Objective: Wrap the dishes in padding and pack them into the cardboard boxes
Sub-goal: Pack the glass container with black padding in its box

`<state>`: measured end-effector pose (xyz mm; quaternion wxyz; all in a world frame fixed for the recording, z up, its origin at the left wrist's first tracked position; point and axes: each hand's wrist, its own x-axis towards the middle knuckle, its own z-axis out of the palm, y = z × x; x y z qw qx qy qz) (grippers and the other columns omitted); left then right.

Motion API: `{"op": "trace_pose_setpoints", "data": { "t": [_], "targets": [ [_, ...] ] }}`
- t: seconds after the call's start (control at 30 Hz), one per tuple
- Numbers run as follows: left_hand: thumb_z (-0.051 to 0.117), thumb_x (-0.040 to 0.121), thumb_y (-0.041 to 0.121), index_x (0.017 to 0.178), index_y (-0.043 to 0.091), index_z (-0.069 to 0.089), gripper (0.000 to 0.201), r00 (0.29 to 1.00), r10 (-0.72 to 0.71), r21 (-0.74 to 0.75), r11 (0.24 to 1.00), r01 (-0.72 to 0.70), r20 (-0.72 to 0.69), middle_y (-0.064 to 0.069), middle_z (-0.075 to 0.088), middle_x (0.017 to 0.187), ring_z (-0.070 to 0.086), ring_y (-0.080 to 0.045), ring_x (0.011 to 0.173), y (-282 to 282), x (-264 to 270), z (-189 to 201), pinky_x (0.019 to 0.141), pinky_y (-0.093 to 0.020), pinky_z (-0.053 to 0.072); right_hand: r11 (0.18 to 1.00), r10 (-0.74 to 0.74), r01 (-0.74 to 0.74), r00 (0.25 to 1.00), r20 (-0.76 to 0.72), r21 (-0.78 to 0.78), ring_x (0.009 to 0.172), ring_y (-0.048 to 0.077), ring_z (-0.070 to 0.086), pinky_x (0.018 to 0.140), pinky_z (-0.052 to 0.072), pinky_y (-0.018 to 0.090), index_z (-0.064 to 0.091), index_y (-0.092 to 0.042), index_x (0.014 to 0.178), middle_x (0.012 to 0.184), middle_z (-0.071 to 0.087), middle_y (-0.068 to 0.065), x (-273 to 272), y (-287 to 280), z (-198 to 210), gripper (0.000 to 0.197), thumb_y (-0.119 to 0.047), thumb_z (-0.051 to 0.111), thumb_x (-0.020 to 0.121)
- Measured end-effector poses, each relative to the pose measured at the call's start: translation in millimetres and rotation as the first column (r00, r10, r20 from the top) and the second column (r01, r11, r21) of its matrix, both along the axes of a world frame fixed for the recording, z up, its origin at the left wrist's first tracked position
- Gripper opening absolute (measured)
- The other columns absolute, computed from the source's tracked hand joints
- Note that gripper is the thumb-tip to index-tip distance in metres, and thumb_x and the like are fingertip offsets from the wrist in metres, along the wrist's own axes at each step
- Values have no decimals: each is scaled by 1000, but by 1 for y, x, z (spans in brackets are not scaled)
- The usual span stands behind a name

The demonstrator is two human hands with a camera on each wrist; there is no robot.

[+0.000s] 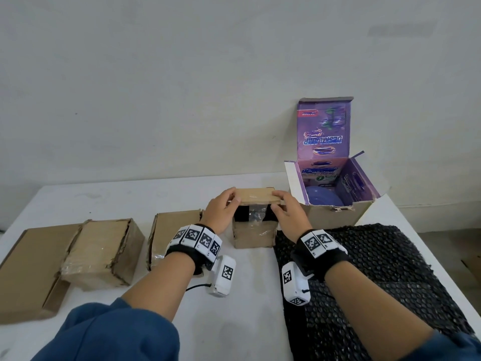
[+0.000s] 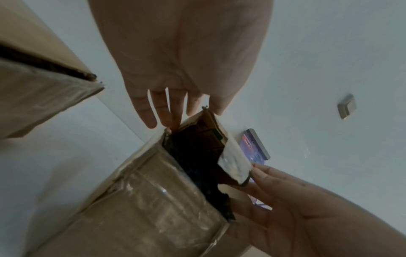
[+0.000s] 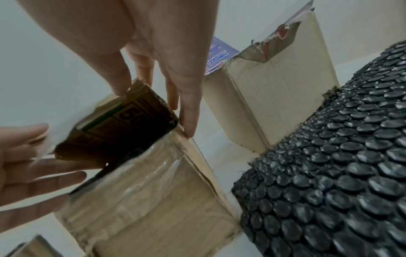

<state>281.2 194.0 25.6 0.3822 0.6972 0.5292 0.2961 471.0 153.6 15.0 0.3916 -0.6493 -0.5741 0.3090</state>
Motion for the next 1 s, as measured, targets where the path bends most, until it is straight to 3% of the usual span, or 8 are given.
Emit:
{"op": "trace_pose_setpoints", "data": {
  "t": [0.07, 0.17, 0.37, 0.53, 0.6, 0.7, 0.83, 1.0],
  "targets": [
    [38, 101, 27, 108, 25, 57, 20, 1000, -5, 1, 1000, 5, -3, 8, 56, 105, 51, -8, 101, 5, 3, 2, 91, -22, 31, 1000, 15, -15, 1000, -15, -25, 108, 15, 49, 90, 36, 16, 45, -8, 131, 121, 50, 1, -1, 4, 7, 34, -10, 45, 97],
    [40, 100, 28, 132, 11, 51, 38, 1000, 29, -11, 1000, -29, -11, -2, 53, 136, 45, -16, 128, 11, 3, -1, 103, -21, 29, 999, 4, -6, 998, -68, -37, 108, 15, 50, 97, 39, 24, 48, -10, 128, 118, 53, 1, 0, 8, 10, 30, -15, 43, 98],
    [56, 93, 24, 124, 13, 58, 33, 979, -14, 120, 992, 39, -203, -6, 53, 122, 47, -23, 115, 10, -6, -27, 98, -28, 37, 997, -16, 24, 992, 125, -67, 101, 18, 56, 92, 44, 25, 62, -6, 112, 112, 58, 5, 5, 1, -2, 22, -13, 50, 95],
    [63, 88, 13, 118, 13, 64, 30, 988, -4, 204, 978, 36, -155, 1, 45, 110, 45, -9, 98, 1, -7, -34, 94, -22, 39, 999, 6, -18, 965, 263, 43, 100, 16, 49, 92, 33, 12, 64, -6, 115, 114, 50, 13, 4, -7, -16, 26, -6, 58, 90],
    [62, 88, 9, 116, 11, 65, 28, 990, 0, 233, 972, 33, -140, -1, 46, 110, 48, -10, 97, -2, -4, -35, 94, -21, 40, 999, -2, -10, 969, 249, 48, 101, 19, 51, 94, 39, 20, 61, -5, 116, 113, 50, 14, 1, -11, -17, 27, -9, 60, 89],
    [62, 89, 16, 119, 11, 64, 30, 985, -17, 233, 971, 58, -173, -5, 47, 118, 51, -15, 105, -5, -5, -36, 92, -18, 38, 987, -158, 153, 974, 164, 41, 91, 21, 52, 79, 39, 24, 53, -7, 97, 100, 53, 9, -7, -23, -18, 24, -24, 66, 86],
    [64, 88, 19, 119, 11, 64, 32, 978, -14, 246, 967, 66, -208, -7, 47, 121, 49, -16, 109, -4, -6, -37, 91, -15, 34, 957, -40, 109, 967, 251, -267, 68, 18, 51, 61, 35, 26, 53, -16, 61, 65, 55, 0, -20, -31, -18, 41, -47, 57, 89],
    [62, 89, 15, 119, 9, 65, 30, 975, 20, 264, 964, 40, -220, -7, 45, 125, 49, -15, 109, -7, -1, -41, 87, -12, 32, 943, -89, 93, 996, 27, -320, 64, 14, 51, 62, 39, 26, 67, -14, 66, 66, 58, -1, -34, -27, -29, 29, -37, 69, 82]
  ]
}}
